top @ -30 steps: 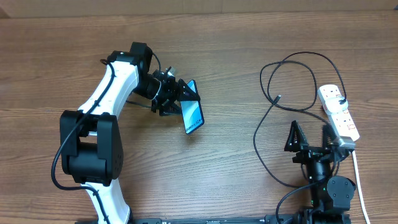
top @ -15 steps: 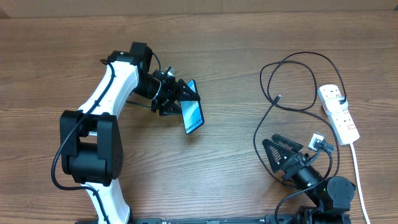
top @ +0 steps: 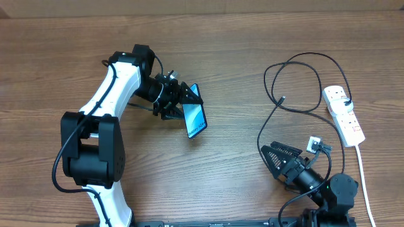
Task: Plug charger to phone and switch on socket
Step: 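Swing the right gripper out toward the held phone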
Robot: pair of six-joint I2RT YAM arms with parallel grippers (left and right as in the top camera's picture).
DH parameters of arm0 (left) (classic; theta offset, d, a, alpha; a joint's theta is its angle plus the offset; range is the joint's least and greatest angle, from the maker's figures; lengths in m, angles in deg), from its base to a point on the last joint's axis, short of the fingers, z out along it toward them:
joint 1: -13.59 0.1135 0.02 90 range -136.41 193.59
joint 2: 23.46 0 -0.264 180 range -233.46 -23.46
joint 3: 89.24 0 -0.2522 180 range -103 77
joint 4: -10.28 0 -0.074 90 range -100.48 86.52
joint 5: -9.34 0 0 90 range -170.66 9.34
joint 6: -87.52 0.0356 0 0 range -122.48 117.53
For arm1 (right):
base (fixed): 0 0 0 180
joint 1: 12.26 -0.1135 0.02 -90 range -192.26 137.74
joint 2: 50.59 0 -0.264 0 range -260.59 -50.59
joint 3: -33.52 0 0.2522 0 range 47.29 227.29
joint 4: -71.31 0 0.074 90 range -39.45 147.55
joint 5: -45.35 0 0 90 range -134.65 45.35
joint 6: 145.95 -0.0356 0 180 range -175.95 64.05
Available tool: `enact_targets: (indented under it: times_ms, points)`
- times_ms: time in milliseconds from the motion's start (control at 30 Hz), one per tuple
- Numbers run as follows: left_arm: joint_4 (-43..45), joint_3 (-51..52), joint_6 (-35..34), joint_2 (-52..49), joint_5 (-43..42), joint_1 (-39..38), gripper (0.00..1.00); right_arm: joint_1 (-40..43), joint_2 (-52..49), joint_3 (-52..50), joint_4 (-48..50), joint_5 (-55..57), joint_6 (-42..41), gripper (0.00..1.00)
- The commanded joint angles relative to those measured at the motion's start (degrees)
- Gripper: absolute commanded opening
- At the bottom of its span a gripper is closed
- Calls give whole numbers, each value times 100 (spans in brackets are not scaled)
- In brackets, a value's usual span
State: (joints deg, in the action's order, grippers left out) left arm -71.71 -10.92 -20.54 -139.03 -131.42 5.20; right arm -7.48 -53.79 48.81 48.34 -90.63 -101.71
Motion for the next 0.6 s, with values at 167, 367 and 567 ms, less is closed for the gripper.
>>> enact_targets:
  times_ms: [167,367,567]
  points:
    - [-203,-190,-37,-24,-328,11,58,-33,-699,1102,-2815,2286,876,99]
    - [-402,-190,-13,-24,-326,11,58,-33,-1259,1718,-3661,2931,553,99]
    - [-420,-190,-20,-24,-328,11,58,-33,-2048,2343,-4854,3237,527,99]
